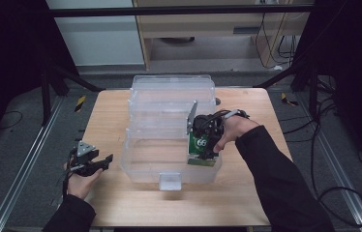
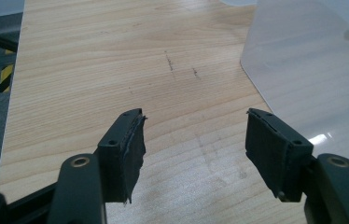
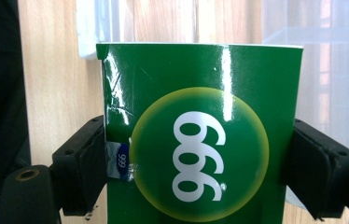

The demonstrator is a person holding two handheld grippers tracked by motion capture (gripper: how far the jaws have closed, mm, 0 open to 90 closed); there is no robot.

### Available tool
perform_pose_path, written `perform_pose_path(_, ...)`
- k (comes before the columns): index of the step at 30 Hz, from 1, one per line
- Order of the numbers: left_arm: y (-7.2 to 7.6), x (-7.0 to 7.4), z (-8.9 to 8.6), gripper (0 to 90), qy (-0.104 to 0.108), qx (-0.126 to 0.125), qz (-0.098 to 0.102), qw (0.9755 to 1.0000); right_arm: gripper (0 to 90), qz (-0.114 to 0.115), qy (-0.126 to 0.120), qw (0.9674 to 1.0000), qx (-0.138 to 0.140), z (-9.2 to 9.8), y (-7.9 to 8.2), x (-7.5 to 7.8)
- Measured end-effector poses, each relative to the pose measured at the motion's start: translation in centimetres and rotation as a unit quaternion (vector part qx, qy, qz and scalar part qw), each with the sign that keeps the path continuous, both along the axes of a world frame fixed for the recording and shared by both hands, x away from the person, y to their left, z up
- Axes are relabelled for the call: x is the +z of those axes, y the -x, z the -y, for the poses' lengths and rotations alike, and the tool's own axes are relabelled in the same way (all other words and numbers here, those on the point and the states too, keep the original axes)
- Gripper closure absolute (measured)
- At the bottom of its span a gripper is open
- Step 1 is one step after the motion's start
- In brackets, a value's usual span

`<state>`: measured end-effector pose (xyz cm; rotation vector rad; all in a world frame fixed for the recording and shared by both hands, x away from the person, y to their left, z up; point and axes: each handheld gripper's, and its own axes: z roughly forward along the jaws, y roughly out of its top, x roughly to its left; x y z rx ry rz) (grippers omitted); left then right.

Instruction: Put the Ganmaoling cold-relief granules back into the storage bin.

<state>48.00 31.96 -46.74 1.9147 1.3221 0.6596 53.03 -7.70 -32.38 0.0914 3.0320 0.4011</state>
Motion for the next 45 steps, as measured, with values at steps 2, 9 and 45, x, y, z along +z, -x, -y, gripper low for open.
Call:
perform_pose_path(2, 0.0, 0.0, 0.0, 36.9, 0.0, 0.0, 0.0, 1.0, 17.1, 0.002, 0.003, 1.0, 0.0, 0.1, -0.1, -0.4)
perform_pose_path(9, 0.0, -0.1, 0.0, 36.9, 0.0, 0.001, -0.001, 1.0, 17.0, 0.002, 0.014, 0.9999, -0.004, 0.4, -0.4, -1.4)
perform_pose_path(45, -0.1, -0.3, 0.1, 36.7, -0.005, -0.002, -0.006, 1.0, 16.3, -0.003, 0.025, 0.9995, 0.017, 0.1, 0.0, -4.9)
